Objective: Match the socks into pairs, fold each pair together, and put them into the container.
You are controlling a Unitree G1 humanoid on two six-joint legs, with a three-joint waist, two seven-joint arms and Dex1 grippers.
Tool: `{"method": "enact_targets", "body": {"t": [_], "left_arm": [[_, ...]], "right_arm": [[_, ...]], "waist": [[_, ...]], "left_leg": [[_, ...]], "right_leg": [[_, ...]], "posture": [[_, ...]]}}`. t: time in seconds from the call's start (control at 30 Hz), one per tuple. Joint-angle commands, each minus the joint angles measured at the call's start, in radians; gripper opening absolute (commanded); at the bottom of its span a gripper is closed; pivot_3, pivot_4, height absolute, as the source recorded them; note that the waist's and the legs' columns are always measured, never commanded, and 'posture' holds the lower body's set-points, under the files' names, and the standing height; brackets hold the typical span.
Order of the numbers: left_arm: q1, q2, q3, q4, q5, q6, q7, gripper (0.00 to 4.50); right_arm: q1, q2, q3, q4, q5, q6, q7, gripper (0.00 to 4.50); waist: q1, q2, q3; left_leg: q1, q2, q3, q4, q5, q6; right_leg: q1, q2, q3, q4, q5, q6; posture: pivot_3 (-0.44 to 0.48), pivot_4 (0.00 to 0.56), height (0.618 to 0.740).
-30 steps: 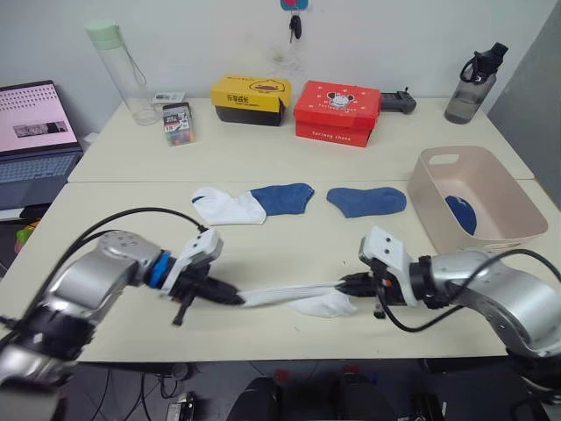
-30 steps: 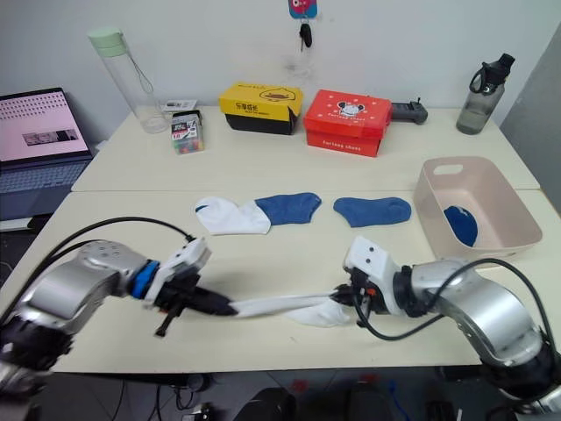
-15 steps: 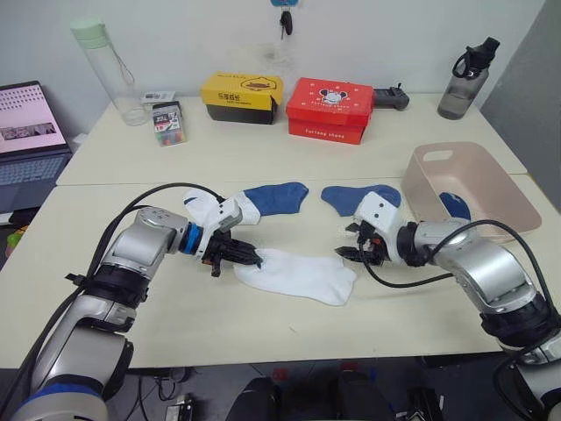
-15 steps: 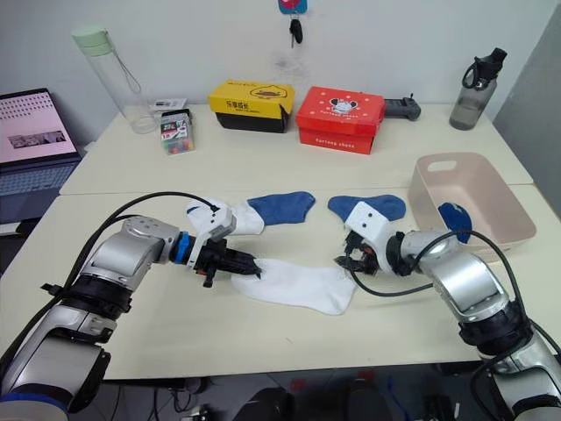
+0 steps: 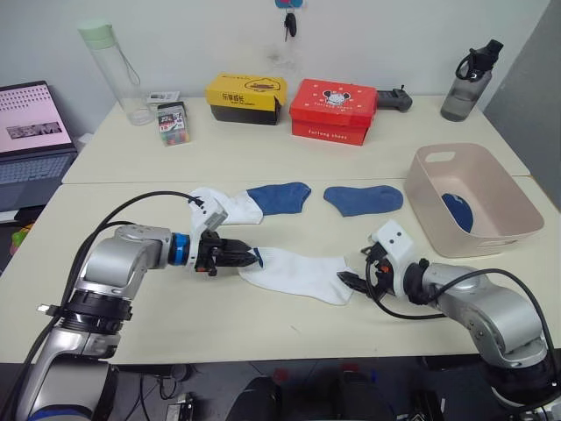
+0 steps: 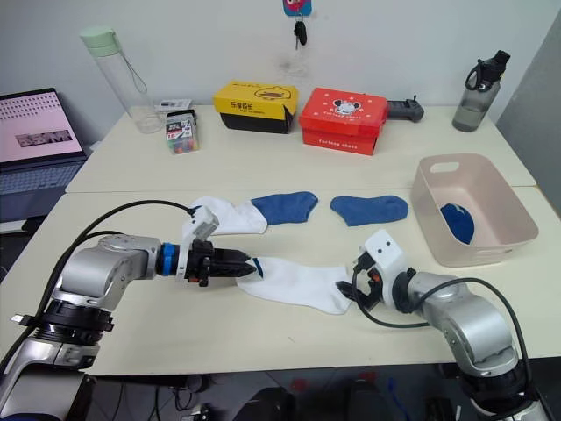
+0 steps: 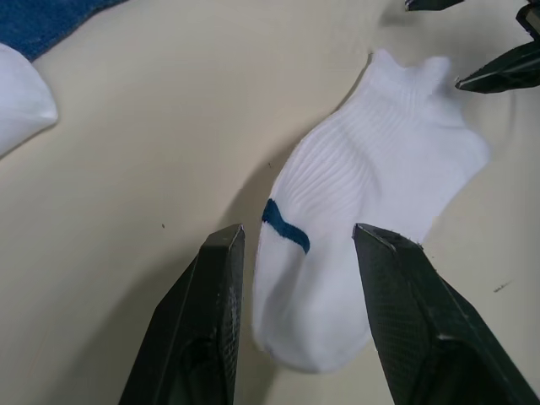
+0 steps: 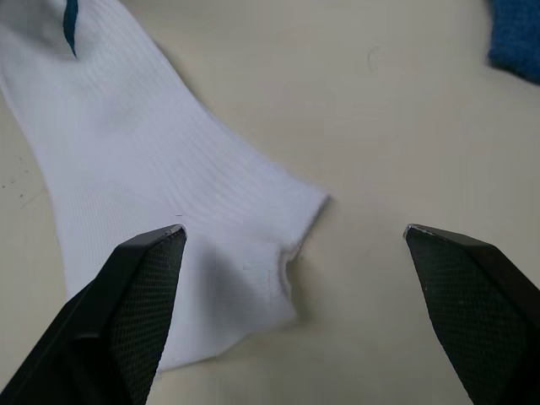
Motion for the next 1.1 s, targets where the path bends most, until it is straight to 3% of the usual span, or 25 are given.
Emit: {"method": "enact_targets", "body": {"t": [0.03,0.1,0.27,0.43,0.7,1.07,1.1], "left_arm": [[0.015,-0.01,-0.036,-0.018,0.03,-0.019,0.028,1.93],[0.021,-0.013,-0.056,-0.002,0.048,-0.04,0.035,1.54],[0.021,0.002,-0.068,-0.005,0.037,-0.039,-0.008,0.0],[0.043,0.052,-0.038,-0.039,0.012,-0.006,-0.038,0.0],[0.178,0.182,0.023,-0.236,-0.117,0.15,-0.068,0.0],[0.326,0.081,0.06,-0.316,-0.151,0.215,0.124,0.0],[0.339,0.081,0.065,-0.323,-0.151,0.206,0.131,0.0]], "right_arm": [[0.017,0.004,0.023,-0.029,0.004,-0.003,-0.02,4.06],[0.021,0.01,0.036,-0.015,0.006,-0.014,-0.023,3.6],[0.007,0.009,0.049,-0.018,0.034,-0.018,-0.001,1.79],[-0.008,-0.017,0.042,-0.042,0.093,0.01,0.053,0.05],[0.001,-0.038,-0.092,-0.118,0.311,0.206,0.115,0.05],[-0.009,-0.077,-0.016,-0.068,0.285,0.178,0.059,0.05],[-0.008,-0.081,-0.017,-0.066,0.282,0.173,0.056,0.26]], "waist": [[0.0,0.0,0.0],[0.0,0.0,0.0],[-0.001,0.0,0.0],[-0.002,0.0,0.0],[0.001,0.0,0.0],[0.003,0.0,-0.001],[0.004,0.001,-0.001]], "left_leg": [[0.0,0.0,0.0,0.0,0.0,0.0],[0.0,0.0,0.0,0.0,0.0,0.0],[0.001,0.0,0.0,-0.001,0.0,0.0],[0.001,0.0,0.0,-0.001,0.0,0.0],[0.001,0.001,0.0,-0.001,0.0,0.0],[0.003,0.001,0.0,-0.001,0.0,0.0],[0.003,0.001,0.0,-0.001,0.0,0.0]], "right_leg": [[0.0,0.0,0.0,0.0,0.0,0.0],[0.0,0.0,0.0,0.0,0.0,0.0],[-0.001,0.0,0.0,0.0,0.0,0.0],[-0.001,0.0,0.0,0.0,0.0,0.0],[0.0,0.001,0.001,0.0,0.0,0.0],[0.003,0.0,0.001,-0.002,0.0,0.0],[0.003,0.0,0.001,-0.002,0.0,0.0]], "posture": [[0.0,0.15,0.726],[0.0,0.15,0.726],[0.0,0.15,0.726],[0.0,0.15,0.726],[0.0,0.15,0.726],[0.0,0.15,0.726],[0.0,0.15,0.726]]}}
